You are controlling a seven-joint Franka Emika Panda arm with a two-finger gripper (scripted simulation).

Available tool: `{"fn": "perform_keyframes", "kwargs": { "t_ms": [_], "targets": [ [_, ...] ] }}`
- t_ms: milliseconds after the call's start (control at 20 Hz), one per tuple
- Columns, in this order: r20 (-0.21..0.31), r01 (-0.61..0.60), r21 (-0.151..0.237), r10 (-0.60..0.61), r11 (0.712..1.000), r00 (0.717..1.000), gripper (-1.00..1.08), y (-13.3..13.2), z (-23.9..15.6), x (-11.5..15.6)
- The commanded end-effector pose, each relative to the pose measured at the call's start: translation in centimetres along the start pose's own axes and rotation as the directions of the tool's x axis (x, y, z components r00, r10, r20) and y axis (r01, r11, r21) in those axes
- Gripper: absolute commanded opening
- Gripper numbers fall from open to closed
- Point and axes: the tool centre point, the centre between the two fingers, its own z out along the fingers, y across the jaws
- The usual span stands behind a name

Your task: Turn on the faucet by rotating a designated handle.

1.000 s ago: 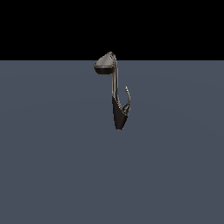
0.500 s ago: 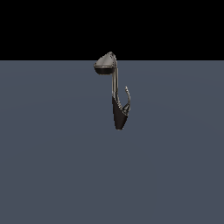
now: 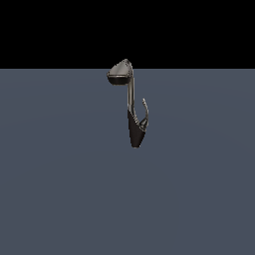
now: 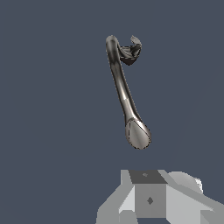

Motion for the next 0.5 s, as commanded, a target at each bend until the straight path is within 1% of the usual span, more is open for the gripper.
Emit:
{"fn": "perform_keyframes", "kwargs": {
  "t_ms": [0,150,250,450],
  "targets": [
    [0.024,-0.078,0.040,0.077,0.996,0.997,-1.00,-0.5,0.8,1.9],
    [0.058,-0.173,0.084,0.169,0.981,0.984,-1.00,-1.0,2.0,4.1],
    [0.083,-0.238,0.109,0.230,0.965,0.970,-1.00,-1.3,2.8,5.7],
    [0.139,-0.368,0.152,0.349,0.917,0.927,-1.00,-1.6,4.5,8.8]
  ]
}}
